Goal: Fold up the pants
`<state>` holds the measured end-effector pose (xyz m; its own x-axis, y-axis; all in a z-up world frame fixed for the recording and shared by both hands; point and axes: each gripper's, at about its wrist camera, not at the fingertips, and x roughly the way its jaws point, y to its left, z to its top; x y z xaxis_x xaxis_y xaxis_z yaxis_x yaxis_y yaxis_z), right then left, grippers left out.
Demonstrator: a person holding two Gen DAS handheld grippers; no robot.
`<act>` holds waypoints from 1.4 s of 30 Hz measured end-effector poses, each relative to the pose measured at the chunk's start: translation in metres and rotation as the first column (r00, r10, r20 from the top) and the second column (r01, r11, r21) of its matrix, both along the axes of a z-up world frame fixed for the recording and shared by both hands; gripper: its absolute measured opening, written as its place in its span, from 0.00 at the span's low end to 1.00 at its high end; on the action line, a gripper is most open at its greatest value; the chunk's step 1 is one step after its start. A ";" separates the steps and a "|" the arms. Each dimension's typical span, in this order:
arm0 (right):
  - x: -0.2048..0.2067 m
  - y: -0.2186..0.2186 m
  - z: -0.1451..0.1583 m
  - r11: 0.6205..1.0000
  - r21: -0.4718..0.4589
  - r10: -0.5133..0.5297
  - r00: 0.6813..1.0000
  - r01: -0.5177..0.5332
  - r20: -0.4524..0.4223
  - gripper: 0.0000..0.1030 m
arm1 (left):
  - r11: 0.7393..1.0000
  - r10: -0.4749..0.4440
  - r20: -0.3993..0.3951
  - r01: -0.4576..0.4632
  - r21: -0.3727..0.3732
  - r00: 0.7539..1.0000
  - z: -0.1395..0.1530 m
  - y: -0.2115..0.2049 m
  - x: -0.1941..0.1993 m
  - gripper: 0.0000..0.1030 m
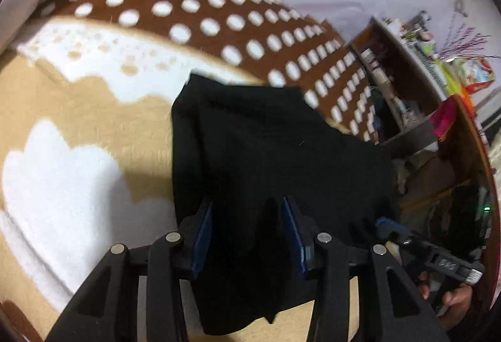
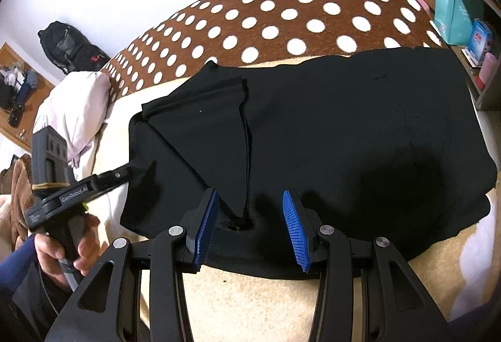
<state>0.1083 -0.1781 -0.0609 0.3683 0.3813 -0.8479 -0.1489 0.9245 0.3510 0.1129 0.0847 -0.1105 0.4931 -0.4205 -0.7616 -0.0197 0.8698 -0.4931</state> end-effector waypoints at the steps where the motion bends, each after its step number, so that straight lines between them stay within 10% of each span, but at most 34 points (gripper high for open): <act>1: 0.000 0.000 0.000 1.000 0.002 0.002 1.000 -0.002 0.000 0.43 | 0.999 0.008 -0.012 -0.008 -0.036 1.000 -0.004 0.001 -0.002 0.44; 11: -0.003 -0.008 0.002 0.999 0.017 -0.028 1.000 0.028 0.008 0.43 | 0.975 -0.091 0.103 0.109 -0.192 0.991 0.043 -0.053 0.046 0.35; 20: 0.013 0.001 -0.015 1.000 0.013 -0.017 0.998 0.018 -0.059 0.43 | 0.995 -0.074 0.187 0.085 -0.050 0.979 0.086 -0.056 0.047 0.43; 35: 0.031 0.026 -0.042 0.995 0.054 0.082 0.995 -0.079 -0.055 0.43 | 0.977 0.184 -0.061 -0.176 0.118 0.981 -0.004 0.005 -0.025 0.44; 38: 0.030 0.026 -0.046 0.992 0.093 0.097 0.991 -0.089 -0.092 0.05 | 0.979 0.180 -0.067 -0.173 0.108 0.981 -0.010 -0.002 -0.032 0.44; 42: 0.023 0.021 -0.036 0.990 0.123 0.083 0.993 -0.072 -0.085 0.04 | 0.983 0.168 -0.087 -0.160 0.093 0.982 -0.011 -0.005 -0.034 0.42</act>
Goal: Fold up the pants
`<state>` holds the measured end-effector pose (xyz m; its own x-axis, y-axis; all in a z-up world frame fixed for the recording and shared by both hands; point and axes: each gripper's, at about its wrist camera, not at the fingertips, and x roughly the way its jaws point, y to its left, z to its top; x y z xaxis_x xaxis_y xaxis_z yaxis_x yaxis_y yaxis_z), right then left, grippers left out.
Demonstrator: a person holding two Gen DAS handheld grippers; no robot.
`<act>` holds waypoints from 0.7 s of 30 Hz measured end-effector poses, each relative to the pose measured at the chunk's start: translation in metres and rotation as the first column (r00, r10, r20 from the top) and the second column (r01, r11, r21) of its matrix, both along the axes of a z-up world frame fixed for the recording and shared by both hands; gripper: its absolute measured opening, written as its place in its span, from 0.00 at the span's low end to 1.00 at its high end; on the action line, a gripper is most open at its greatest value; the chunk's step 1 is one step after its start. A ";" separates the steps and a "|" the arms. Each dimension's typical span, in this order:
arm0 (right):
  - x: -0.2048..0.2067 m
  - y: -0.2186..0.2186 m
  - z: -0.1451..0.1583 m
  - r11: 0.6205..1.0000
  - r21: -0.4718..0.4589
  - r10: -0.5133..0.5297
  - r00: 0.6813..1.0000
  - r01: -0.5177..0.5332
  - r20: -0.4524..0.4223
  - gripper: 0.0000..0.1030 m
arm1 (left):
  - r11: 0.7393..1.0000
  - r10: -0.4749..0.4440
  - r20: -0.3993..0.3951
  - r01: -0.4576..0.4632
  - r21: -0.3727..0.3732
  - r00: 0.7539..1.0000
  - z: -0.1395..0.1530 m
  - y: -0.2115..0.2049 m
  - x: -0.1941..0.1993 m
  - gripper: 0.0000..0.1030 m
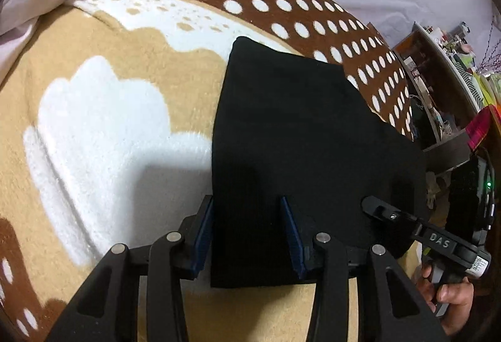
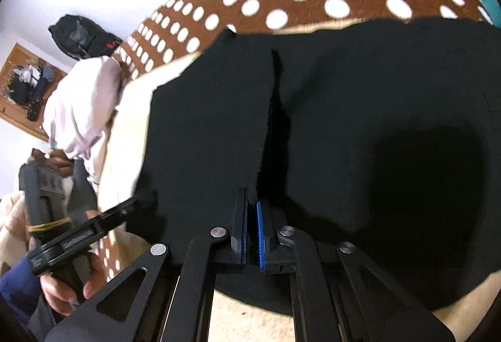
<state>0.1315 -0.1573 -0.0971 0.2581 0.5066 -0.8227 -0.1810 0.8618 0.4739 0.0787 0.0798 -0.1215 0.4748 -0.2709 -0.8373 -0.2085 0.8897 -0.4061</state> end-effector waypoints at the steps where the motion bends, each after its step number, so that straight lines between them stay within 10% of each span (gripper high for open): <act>1: -0.004 -0.002 0.006 1.000 0.012 -0.008 1.000 0.008 -0.001 0.04 | 1.000 0.010 -0.008 -0.010 -0.008 1.000 0.001 0.002 0.000 0.39; 9: -0.006 -0.011 -0.012 0.995 -0.030 -0.097 0.986 0.094 -0.132 0.06 | 1.000 0.007 -0.013 -0.007 0.012 1.000 0.008 0.003 -0.002 0.28; 21: 0.023 0.003 0.028 0.994 -0.104 -0.015 0.991 0.029 0.136 0.10 | 0.996 -0.063 0.101 0.056 0.067 0.993 0.039 -0.015 0.009 0.27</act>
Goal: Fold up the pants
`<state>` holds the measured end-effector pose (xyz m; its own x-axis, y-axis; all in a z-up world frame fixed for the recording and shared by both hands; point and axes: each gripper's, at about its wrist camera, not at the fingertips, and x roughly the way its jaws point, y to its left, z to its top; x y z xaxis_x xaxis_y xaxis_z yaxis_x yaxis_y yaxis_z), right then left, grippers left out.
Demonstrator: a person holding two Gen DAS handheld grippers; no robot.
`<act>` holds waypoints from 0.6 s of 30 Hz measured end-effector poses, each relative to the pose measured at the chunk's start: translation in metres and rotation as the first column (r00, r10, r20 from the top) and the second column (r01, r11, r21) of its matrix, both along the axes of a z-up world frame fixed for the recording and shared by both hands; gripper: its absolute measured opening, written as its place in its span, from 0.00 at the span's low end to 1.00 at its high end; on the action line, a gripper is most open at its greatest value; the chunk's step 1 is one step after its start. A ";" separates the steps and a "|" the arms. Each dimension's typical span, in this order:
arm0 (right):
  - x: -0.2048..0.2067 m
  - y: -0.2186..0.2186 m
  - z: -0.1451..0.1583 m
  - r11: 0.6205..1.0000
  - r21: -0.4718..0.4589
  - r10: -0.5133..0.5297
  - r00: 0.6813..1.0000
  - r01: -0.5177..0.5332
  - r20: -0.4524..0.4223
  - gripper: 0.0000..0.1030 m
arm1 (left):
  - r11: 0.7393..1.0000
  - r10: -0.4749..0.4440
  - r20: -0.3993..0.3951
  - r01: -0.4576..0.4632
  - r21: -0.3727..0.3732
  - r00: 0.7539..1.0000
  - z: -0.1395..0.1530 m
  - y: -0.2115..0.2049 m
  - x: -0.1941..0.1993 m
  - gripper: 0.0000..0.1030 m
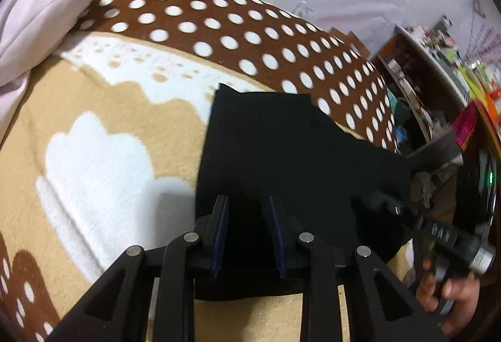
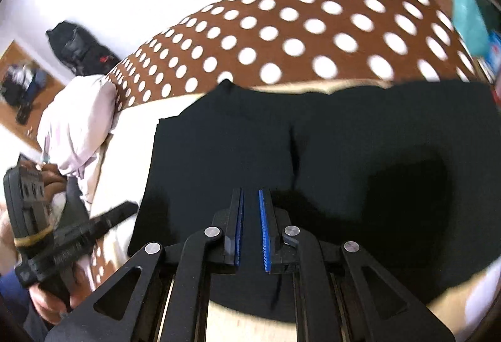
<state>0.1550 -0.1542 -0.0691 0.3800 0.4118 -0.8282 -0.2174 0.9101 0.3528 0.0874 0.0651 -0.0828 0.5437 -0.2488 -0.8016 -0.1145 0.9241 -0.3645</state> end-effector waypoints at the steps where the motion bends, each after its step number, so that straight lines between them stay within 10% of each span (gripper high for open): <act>1: 0.007 0.003 -0.005 1.000 -0.019 0.009 1.000 -0.009 0.007 0.10 | 1.000 -0.005 -0.015 0.005 0.005 1.000 -0.006 -0.002 0.002 0.27; 8: 0.039 -0.011 -0.026 0.997 -0.057 -0.049 0.998 0.047 -0.036 0.10 | 1.000 -0.004 -0.059 0.005 0.013 0.998 -0.030 -0.009 0.004 0.27; 18: -0.022 -0.026 -0.006 0.990 -0.089 -0.121 0.987 0.112 -0.106 0.21 | 0.998 -0.015 -0.051 0.018 0.056 0.999 -0.016 -0.031 0.005 0.27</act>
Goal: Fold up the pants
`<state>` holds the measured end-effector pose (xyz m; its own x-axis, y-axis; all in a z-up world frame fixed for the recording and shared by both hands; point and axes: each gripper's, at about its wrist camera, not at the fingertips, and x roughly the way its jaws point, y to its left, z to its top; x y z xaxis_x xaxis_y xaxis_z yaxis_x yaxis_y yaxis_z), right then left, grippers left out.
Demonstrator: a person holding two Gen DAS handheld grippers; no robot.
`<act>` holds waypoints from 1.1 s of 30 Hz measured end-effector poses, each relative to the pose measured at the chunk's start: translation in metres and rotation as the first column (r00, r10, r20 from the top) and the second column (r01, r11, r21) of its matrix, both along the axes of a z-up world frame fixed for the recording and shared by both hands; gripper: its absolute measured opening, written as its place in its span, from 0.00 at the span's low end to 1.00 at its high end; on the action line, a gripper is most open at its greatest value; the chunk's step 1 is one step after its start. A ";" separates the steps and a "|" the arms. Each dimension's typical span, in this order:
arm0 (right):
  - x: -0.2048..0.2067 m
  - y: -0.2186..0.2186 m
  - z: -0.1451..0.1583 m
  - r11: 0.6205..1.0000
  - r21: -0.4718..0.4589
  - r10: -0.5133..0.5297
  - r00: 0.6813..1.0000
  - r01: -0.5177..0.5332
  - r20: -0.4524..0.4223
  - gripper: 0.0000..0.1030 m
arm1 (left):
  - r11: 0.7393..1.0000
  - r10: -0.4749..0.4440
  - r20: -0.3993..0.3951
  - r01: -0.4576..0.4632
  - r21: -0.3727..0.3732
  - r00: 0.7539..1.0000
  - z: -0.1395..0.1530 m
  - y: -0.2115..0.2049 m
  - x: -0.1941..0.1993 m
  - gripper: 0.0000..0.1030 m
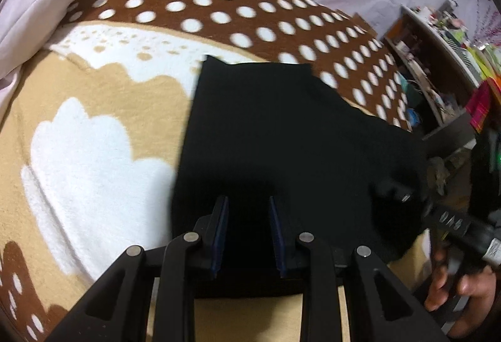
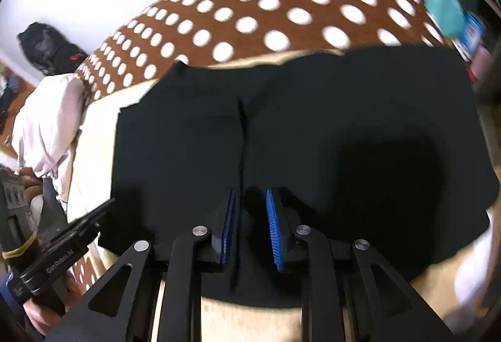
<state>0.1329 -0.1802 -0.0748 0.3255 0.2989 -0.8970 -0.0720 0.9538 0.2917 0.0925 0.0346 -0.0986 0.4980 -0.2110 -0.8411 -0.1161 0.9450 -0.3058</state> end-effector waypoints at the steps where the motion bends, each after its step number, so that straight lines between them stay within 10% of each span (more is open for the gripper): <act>1: -0.006 -0.003 0.008 1.000 0.012 -0.009 1.000 0.009 0.009 0.21 | 1.000 -0.008 0.004 0.008 0.007 1.000 0.003 -0.004 -0.001 0.27; 4: -0.017 -0.011 0.031 1.000 0.009 -0.027 0.998 0.027 0.051 0.25 | 0.999 -0.038 0.029 0.037 0.028 0.999 0.017 -0.019 -0.005 0.27; 6: -0.021 -0.022 0.040 0.997 0.018 -0.069 0.996 0.068 0.057 0.47 | 0.998 -0.051 0.039 0.050 0.024 0.998 0.025 -0.029 -0.007 0.27; 17: -0.030 -0.117 0.080 0.971 0.070 -0.234 0.970 0.229 0.071 0.48 | 0.987 -0.158 0.077 0.154 0.050 0.984 0.049 -0.083 -0.012 0.27; 24: -0.037 -0.153 0.062 0.878 0.191 -0.433 0.899 0.439 -0.072 0.48 | 0.981 -0.189 0.097 0.183 0.069 0.977 0.058 -0.094 -0.012 0.28; 33: -0.015 -0.147 0.008 0.841 0.060 -0.499 0.813 0.538 -0.299 0.51 | 0.984 -0.175 0.067 0.171 0.057 0.982 0.044 -0.093 -0.002 0.28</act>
<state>0.1182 -0.3268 -0.0663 0.2266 0.2769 -0.9338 0.5194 0.7767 0.3563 0.0905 -0.0585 -0.0541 0.5167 -0.2567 -0.8167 0.0709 0.9635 -0.2580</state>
